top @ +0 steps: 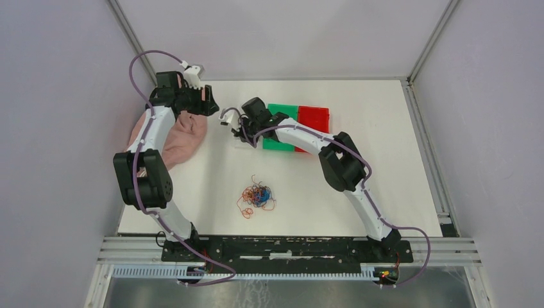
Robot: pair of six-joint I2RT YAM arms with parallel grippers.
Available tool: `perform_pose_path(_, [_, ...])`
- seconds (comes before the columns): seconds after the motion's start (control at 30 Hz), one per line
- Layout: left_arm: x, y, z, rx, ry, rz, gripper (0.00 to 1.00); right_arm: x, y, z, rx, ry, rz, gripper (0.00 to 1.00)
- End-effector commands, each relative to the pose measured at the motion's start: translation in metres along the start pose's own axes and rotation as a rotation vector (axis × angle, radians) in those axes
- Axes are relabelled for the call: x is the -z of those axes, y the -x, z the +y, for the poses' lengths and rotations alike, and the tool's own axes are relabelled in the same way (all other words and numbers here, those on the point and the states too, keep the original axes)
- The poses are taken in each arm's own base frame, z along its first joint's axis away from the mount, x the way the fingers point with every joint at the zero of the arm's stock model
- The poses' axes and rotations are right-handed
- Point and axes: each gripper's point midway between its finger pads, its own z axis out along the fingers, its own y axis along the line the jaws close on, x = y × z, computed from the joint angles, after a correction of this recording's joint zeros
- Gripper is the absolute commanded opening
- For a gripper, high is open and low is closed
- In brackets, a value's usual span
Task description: Untangle the cables
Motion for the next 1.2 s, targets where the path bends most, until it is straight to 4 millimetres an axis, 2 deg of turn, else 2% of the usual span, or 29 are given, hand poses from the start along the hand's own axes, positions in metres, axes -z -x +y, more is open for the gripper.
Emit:
perform_pose_path(0.0, [0.018, 0.026, -0.012, -0.016, -0.018, -0.087, 0.75, 0.019, 0.038, -0.031, -0.115, -0.058, -0.151, 0.0])
perform_pose_path(0.23, [0.01, 0.005, -0.02, 0.026, -0.076, -0.062, 0.73, 0.022, 0.05, -0.049, -0.161, -0.099, -0.207, 0.0])
perform_pose_path(0.4, [0.0, -0.014, -0.031, 0.051, -0.138, -0.052, 0.72, 0.011, 0.043, -0.064, -0.203, -0.159, -0.179, 0.0])
perform_pose_path(0.57, [-0.014, -0.021, -0.044, 0.064, -0.206, -0.053, 0.71, -0.002, 0.031, -0.074, -0.273, -0.206, -0.149, 0.0])
perform_pose_path(0.9, [-0.031, -0.019, -0.066, 0.035, -0.285, -0.075, 0.63, -0.021, -0.008, -0.076, -0.366, -0.231, -0.042, 0.0])
perform_pose_path(1.07, [-0.023, -0.023, -0.07, 0.001, -0.301, -0.073, 0.61, -0.022, -0.019, -0.061, -0.377, -0.173, -0.01, 0.0])
perform_pose_path(1.17, [-0.015, -0.024, -0.073, -0.014, -0.305, -0.061, 0.61, -0.012, -0.016, -0.049, -0.376, -0.128, -0.018, 0.0])
